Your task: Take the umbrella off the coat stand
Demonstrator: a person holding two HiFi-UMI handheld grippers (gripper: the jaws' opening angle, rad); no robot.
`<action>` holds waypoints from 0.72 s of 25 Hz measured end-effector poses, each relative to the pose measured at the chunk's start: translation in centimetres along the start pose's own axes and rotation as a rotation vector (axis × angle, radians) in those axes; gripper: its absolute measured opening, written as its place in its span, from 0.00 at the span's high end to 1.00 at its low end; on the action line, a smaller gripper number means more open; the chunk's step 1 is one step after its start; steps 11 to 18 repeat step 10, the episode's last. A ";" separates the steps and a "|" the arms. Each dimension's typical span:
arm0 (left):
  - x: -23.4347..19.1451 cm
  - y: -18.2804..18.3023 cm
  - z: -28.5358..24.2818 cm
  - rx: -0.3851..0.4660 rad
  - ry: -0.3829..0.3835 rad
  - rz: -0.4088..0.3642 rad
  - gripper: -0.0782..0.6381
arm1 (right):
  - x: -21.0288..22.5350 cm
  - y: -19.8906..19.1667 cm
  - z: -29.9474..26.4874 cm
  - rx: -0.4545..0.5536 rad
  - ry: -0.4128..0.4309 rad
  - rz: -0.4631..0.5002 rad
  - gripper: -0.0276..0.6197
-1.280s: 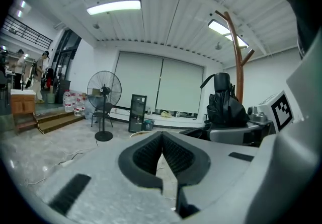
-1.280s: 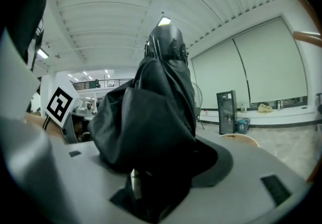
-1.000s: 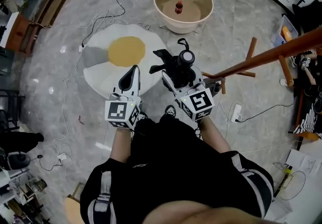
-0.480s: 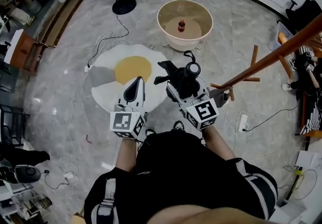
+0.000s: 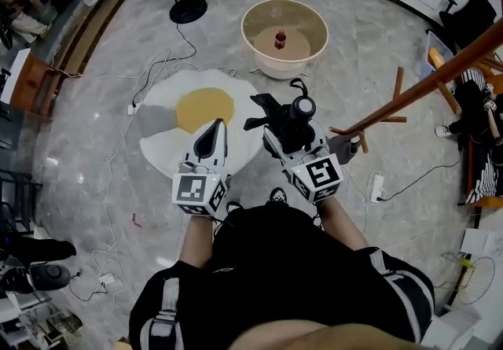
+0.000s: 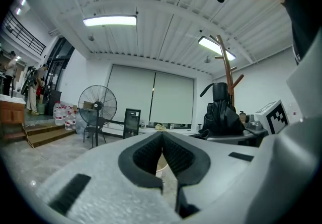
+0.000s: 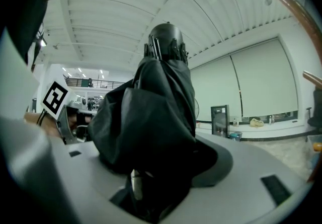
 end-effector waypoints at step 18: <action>0.8 -1.1 -0.5 -0.010 -0.030 0.014 0.88 | 0.6 -0.4 1.2 -0.008 -0.034 -0.004 0.52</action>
Point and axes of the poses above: the fingertips, and each gripper's own axes: z backward along the fingers, x to its right, y out of its top, the point moved 2 cm from there along z, backward along the fingers, and after that the axes turned 3 degrees about z, right-handed, at the moved point
